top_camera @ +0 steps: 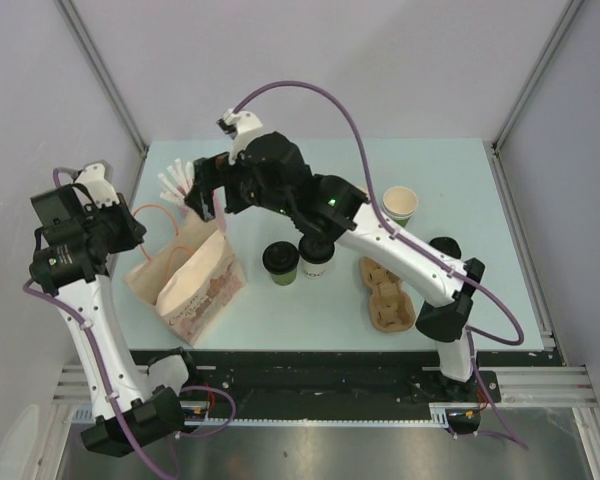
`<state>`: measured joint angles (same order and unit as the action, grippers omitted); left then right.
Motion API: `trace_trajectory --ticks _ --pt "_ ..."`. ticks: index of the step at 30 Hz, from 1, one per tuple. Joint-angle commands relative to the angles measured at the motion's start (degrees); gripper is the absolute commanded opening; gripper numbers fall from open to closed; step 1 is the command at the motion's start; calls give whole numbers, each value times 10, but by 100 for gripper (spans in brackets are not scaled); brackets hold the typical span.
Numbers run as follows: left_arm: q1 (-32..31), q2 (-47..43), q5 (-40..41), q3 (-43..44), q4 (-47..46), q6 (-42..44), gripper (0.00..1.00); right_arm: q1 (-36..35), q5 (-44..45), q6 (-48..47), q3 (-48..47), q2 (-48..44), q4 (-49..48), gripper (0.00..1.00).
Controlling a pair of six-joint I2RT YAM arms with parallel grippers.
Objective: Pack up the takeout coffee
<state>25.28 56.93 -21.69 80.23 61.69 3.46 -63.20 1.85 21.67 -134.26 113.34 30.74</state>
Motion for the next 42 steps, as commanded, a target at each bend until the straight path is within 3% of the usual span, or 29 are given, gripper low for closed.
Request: trace_trajectory --ticks 1,8,13,19,22,27,32,38,42 --pt "4 -19 -30 -16 -9 6 1 14 162 -5 -28 -65 191 100" --pt "4 -25 -33 -36 -16 11 0 67 213 10 117 -158 259 100" --pt "4 -28 -22 -26 -16 31 0 120 163 1 210 -234 251 100" --pt "4 -32 -17 -17 -15 33 0 188 70 -40 282 -259 239 100" --pt "4 -32 -27 -21 -14 37 1 200 23 -65 292 -252 240 95" --pt "4 -45 -42 -31 -10 66 0 199 -2 -80 277 -215 274 77" --pt "4 -31 -84 -30 -6 68 1 193 -6 -93 271 -176 326 74" --pt "4 -18 -110 -30 -7 69 0 185 26 -103 246 -112 296 70" --pt "4 -16 -120 -32 -7 81 1 225 -58 -181 250 -74 260 61"
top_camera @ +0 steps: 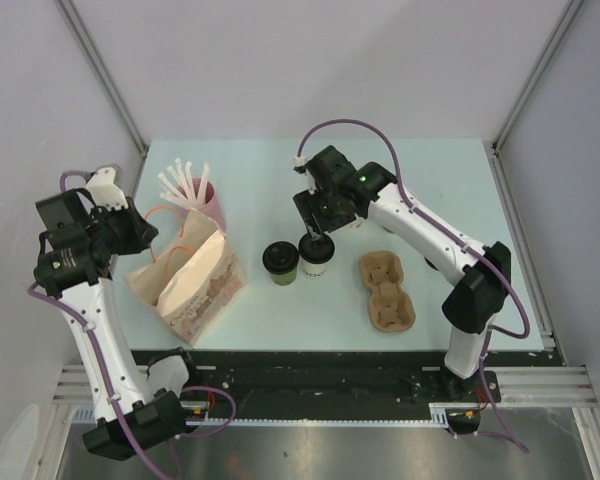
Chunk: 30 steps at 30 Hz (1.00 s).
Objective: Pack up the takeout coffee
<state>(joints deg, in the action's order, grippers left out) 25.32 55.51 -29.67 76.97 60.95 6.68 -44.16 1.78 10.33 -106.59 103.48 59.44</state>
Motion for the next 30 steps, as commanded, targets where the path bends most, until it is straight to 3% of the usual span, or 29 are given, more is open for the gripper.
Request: trace_trajectory --ticks 1,7,8,9,12,20,30 --pt "3 -1 -40 0 0 51 0 39 -66 -94 -34 34 -18 56" --pt "3 7 -24 19 0 70 2 58 -81 -156 -43 62 -4 62" --pt "3 8 -17 22 0 69 9 60 -98 -162 -44 66 -3 62" --pt "3 9 -1 27 1 69 29 61 -98 -165 -44 73 0 61" --pt "3 11 24 50 7 74 53 61 -102 -172 -43 84 -1 61" --pt "4 19 94 94 83 146 61 51 -111 -194 -46 110 -7 59" --pt "20 25 128 55 149 239 71 61 -115 -209 -46 125 -11 47"
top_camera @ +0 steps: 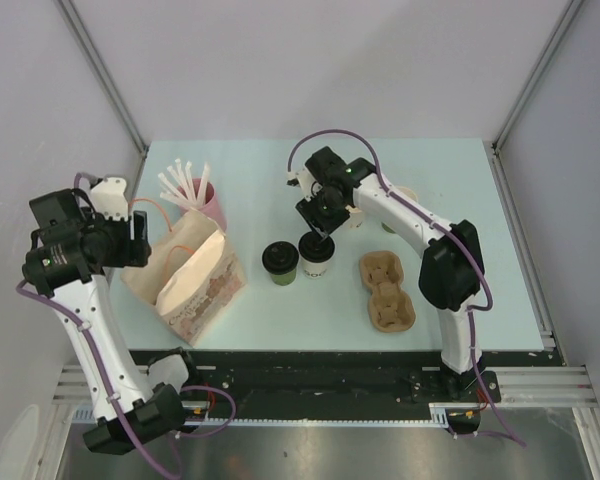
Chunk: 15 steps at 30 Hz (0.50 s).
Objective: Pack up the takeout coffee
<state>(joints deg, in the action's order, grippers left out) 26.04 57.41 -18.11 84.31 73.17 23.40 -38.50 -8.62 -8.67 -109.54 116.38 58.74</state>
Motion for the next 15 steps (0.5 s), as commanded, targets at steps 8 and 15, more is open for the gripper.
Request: trace_trajectory --ticks 8,15 --pt "16 2 -9 -65 29 139 73 4 -19 -32 -10 -4 -11 24" --pt "16 -5 -42 -100 31 166 74 -19 5 -53 18 -29 -20 30"
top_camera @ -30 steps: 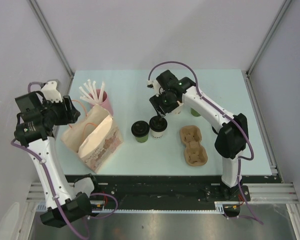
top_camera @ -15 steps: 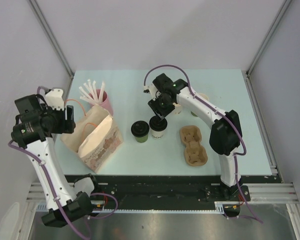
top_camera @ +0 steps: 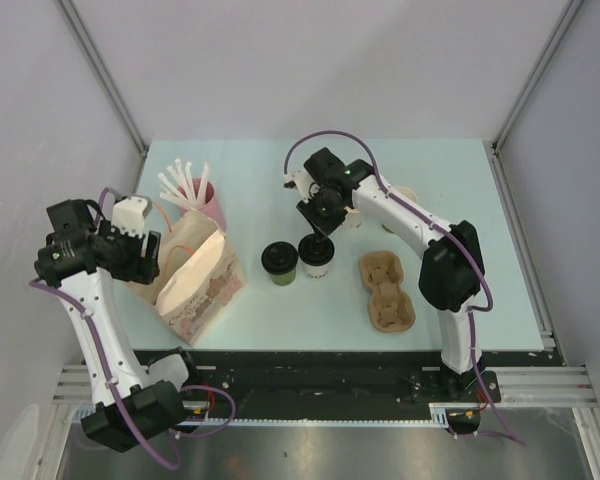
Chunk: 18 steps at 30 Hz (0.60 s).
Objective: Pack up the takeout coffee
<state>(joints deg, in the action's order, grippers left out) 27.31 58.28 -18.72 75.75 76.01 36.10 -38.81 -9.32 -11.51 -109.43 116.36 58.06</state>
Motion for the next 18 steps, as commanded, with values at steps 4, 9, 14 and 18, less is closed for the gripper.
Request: trace_trajectory --ticks 4,9,14,18 --pt "3 -9 -51 -26 3 49 73 -13 17 -33 24 -26 -26 34" --pt "3 1 -60 -34 3 56 69 -7 4 -33 22 -28 -22 22" --pt "0 -5 -76 -48 3 63 62 -11 7 -33 39 -53 -20 8" --pt "-1 -4 -91 -55 3 61 48 -7 30 -19 35 -74 -12 0"
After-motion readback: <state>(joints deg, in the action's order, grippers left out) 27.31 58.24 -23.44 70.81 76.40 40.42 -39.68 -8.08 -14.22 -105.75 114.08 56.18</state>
